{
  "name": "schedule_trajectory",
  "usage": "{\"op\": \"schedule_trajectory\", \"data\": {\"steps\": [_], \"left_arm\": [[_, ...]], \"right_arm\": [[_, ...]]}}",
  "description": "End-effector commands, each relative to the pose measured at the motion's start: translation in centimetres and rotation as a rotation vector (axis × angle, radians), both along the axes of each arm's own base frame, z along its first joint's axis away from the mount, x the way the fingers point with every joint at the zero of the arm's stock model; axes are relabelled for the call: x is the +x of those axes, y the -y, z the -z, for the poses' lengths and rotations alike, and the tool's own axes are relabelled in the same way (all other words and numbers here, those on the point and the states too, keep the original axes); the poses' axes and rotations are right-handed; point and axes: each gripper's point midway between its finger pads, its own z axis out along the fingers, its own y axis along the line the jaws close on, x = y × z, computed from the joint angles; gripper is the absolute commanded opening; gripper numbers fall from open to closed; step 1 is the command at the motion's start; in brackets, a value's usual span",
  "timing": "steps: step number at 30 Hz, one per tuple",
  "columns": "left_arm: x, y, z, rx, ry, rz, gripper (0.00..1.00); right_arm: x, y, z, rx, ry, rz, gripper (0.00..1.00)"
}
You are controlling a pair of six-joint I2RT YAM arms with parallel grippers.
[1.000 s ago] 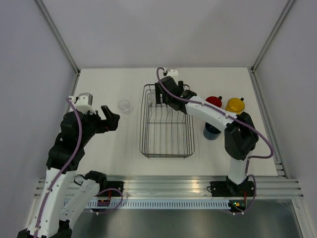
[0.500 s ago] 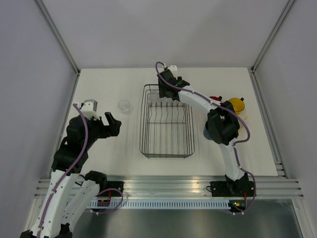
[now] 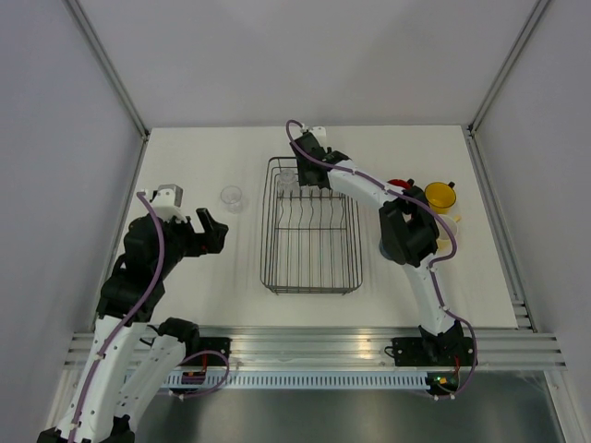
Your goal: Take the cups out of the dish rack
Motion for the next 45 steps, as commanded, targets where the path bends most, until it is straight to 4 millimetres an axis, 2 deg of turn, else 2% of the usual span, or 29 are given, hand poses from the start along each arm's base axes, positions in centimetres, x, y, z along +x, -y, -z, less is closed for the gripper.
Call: {"op": "schedule_trajectory", "data": {"steps": [1,12,18,19,20,21,22,23,24,25,26,27,28,29,30,31,33,34,35,36,38,39,40,44,45], "left_arm": [[0.5,0.4,-0.6,0.018,0.039,0.039,1.0],[0.5,0.5,-0.7,0.015,0.044,0.04,1.0],[0.3,0.8,-0.9,0.001,0.048,0.055,1.0],[0.2,1.1,-1.1,-0.008,0.052,0.068,1.0],[0.2,1.3,-1.3,-0.016,0.055,0.078,1.0],[0.2,1.6,-1.5,-0.029,0.059,0.088,1.0],[0.1,1.9,-1.7,-0.041,0.064,0.104,1.0],[-0.3,2.8,-2.1,-0.065,0.068,0.155,1.0],[-0.5,3.3,-2.3,-0.083,0.071,0.18,1.0],[-0.8,4.2,-2.9,-0.109,0.083,0.232,1.0],[-0.9,4.7,-3.0,-0.127,0.085,0.259,1.0],[-1.0,5.2,-2.9,-0.15,0.073,0.279,1.0],[-1.4,6.2,-3.4,-0.18,0.085,0.335,1.0],[-1.6,6.7,-3.6,-0.201,0.088,0.365,1.0],[-1.8,7.3,-3.7,-0.235,0.079,0.389,1.0],[-2.2,8.2,-4.8,-0.268,0.11,0.454,1.0],[-2.8,9.2,-5.6,-0.331,0.125,0.505,1.0],[-3.5,9.8,-6.3,-0.36,0.143,0.555,1.0],[-3.5,10.1,-7.7,-0.382,0.203,0.582,1.0],[-3.8,10.4,-8.0,-0.426,0.205,0.597,1.0],[-4.6,10.9,-9.1,-0.462,0.242,0.648,1.0],[-4.8,11.1,-10.2,-0.491,0.272,0.661,1.0],[-5.0,11.3,-10.0,-0.507,0.259,0.677,1.0],[-6.1,11.8,-12.4,-0.601,0.345,0.752,1.0],[-6.6,11.9,-13.8,-0.643,0.392,0.783,1.0]], "right_arm": [[0.3,0.1,-1.3,0.002,0.018,-0.001,0.45],[-0.3,1.0,-8.7,0.038,0.125,-0.01,0.39],[-2.0,0.6,-13.2,0.134,0.164,-0.064,0.37],[-2.6,0.4,-14.7,0.176,0.188,-0.085,0.37],[-3.4,-0.8,-15.3,0.237,0.174,-0.141,0.36],[-4.3,-1.2,-14.7,0.262,0.154,-0.179,0.35],[-5.3,-1.6,-16.8,0.319,0.182,-0.221,0.34],[-5.7,-2.6,-17.9,0.375,0.207,-0.274,0.34],[-7.3,-3.7,-17.1,0.433,0.159,-0.345,0.34],[-8.3,-4.4,-19.5,0.502,0.204,-0.406,0.33],[-9.1,-4.9,-20.1,0.542,0.207,-0.443,0.33],[-11.0,-5.8,-19.1,0.6,0.155,-0.507,0.32],[-11.8,-6.0,-21.7,0.659,0.214,-0.552,0.32],[-12.6,-6.2,-22.1,0.691,0.216,-0.578,0.32],[-14.4,-6.4,-22.4,0.743,0.196,-0.622,0.32],[-14.9,-6.7,-23.4,0.783,0.227,-0.652,0.32],[-16.6,-6.6,-24.1,0.834,0.236,-0.701,0.31],[-17.5,-7.0,-25.2,0.888,0.247,-0.738,0.31],[-18.1,-7.0,-25.4,0.91,0.25,-0.756,0.31],[-19.0,-6.8,-25.5,0.938,0.246,-0.769,0.31],[-20.6,-7.1,-27.1,1.027,0.262,-0.83,0.3],[-21.4,-7.2,-26.6,1.049,0.244,-0.847,0.3],[-22.1,-7.0,-28.1,1.077,0.29,-0.884,0.3],[-24.4,-6.8,-29.5,1.144,0.314,-0.946,0.3],[-25.3,-7.0,-29.7,1.151,0.321,-0.968,0.3]]}}
